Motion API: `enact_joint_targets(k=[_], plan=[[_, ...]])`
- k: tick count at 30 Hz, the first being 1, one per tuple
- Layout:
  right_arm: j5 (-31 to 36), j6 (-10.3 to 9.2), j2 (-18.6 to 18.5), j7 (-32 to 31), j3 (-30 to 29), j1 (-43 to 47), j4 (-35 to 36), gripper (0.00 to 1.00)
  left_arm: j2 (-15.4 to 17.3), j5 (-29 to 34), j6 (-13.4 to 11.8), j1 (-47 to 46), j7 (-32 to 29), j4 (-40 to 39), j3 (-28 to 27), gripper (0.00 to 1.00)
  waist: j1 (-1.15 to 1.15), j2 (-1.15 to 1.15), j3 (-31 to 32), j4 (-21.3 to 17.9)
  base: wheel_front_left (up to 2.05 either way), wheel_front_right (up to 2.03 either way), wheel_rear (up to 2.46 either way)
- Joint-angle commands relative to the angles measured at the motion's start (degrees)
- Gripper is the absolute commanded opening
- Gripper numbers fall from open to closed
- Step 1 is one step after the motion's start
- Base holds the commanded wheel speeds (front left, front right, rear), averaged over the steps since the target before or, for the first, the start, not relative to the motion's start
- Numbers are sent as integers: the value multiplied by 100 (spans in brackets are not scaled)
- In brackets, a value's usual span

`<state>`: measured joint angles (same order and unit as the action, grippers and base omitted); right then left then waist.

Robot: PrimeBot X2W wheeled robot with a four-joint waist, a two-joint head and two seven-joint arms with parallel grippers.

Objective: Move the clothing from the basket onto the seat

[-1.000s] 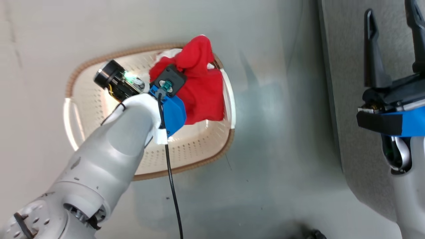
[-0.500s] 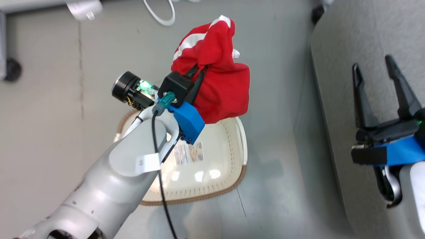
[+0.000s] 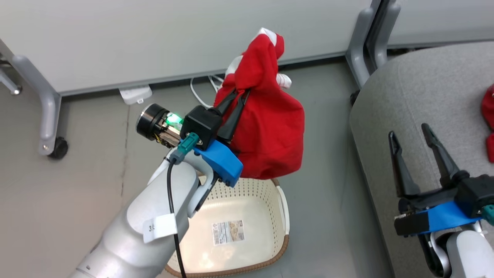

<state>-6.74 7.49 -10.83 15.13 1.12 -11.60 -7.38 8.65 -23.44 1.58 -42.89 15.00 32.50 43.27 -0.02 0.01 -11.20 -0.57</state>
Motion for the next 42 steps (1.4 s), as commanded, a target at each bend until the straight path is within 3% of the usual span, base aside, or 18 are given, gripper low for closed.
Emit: enact_joint_targets(k=[1, 21, 33, 42], plan=[[0, 1, 24, 3, 9, 110, -29, 100, -7, 39, 19, 68, 26, -44, -41, 0, 2, -1, 196, -11, 0, 0, 0], [-42, 1, -34, 3, 342, 175, 24, 100, -136, 289, 137, 387, 25, -372, -172, 0, 2, -1, 499, 11, 0, 0, 0], [-37, 1, -344, 3, 1567, -941, -77, 100, -268, 474, 181, 200, 26, -446, -174, 0, 2, -1, 221, 173, 0, 0, 0], [-30, 1, -438, 4, 2288, -1818, -869, 100, -380, 614, 220, 114, 26, -545, -109, 0, 2, -1, 33, 365, 0, 0, 0]])
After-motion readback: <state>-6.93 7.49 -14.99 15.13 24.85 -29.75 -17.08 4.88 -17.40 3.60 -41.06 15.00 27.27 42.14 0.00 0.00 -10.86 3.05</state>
